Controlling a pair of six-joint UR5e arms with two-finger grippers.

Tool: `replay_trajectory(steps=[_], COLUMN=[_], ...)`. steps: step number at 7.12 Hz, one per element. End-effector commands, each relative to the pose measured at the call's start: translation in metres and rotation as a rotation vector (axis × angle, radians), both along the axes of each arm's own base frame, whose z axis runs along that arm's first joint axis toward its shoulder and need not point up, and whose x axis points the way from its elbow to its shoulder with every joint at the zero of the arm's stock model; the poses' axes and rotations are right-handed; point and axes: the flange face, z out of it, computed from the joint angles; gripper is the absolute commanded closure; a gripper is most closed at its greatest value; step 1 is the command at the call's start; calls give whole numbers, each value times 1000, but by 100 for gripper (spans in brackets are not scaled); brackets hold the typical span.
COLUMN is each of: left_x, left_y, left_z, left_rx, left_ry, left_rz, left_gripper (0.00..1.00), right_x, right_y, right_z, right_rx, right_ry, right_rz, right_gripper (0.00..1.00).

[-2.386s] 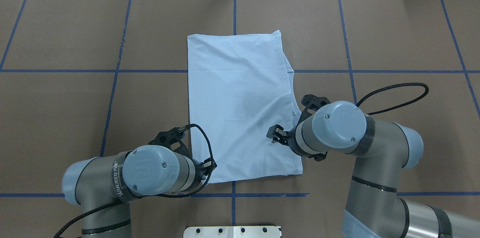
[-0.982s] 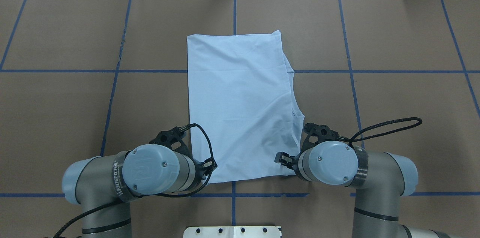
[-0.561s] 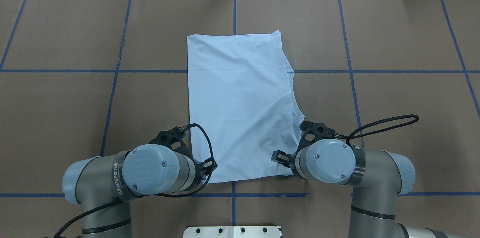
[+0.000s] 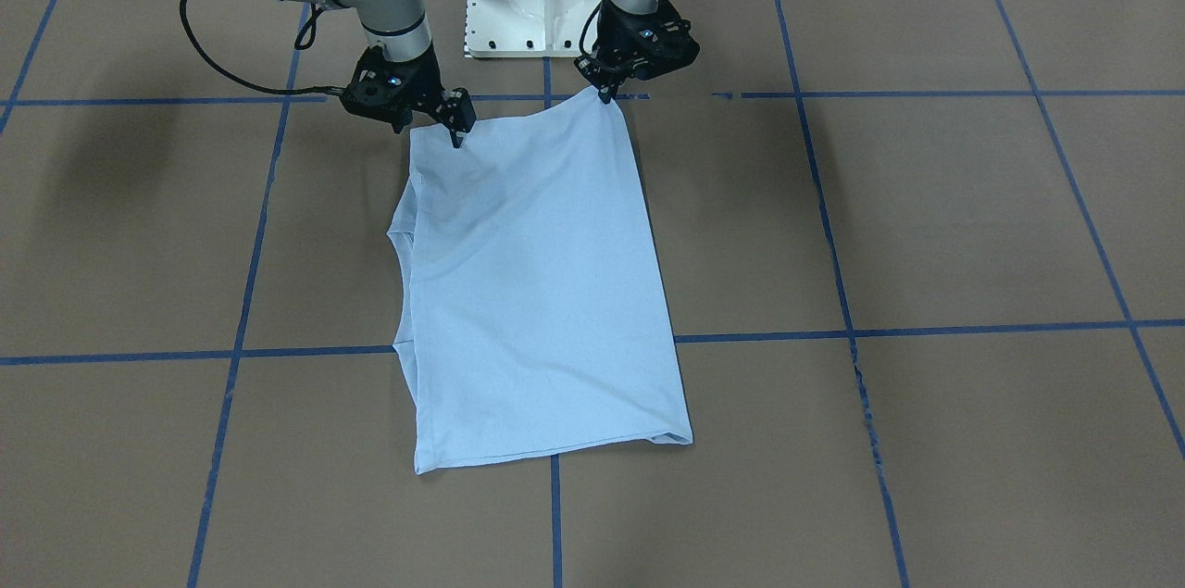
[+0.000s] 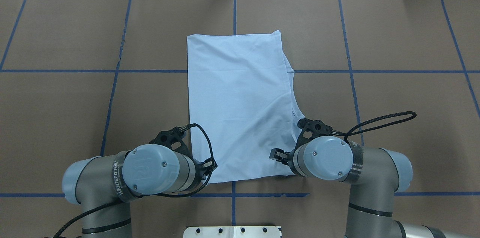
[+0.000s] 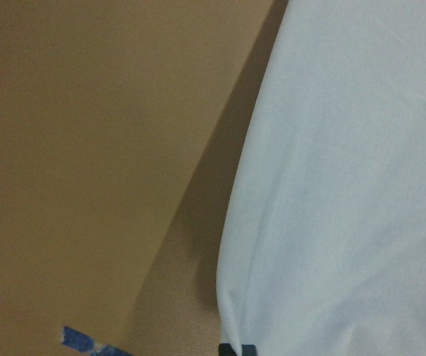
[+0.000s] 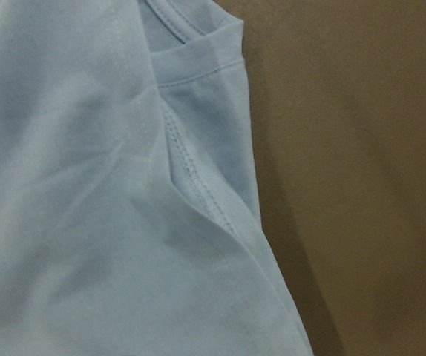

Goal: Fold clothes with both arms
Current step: 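Grasp the near edge of the shirt with both grippers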

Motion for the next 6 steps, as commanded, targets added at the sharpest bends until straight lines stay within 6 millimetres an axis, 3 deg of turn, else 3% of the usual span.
replay_trajectory(steps=[1, 6], left_x=[0, 0], left_y=[0, 0], left_z=[0, 0], left_rx=[-1, 0], left_ry=[0, 0], left_rz=[0, -1], left_gripper=[100, 100], right_x=[-6, -5], right_y=[-9, -12], right_z=[-6, 2], right_rx=[9, 2], right_ry=[-4, 11], right_rz=[2, -1], right_gripper=[0, 0])
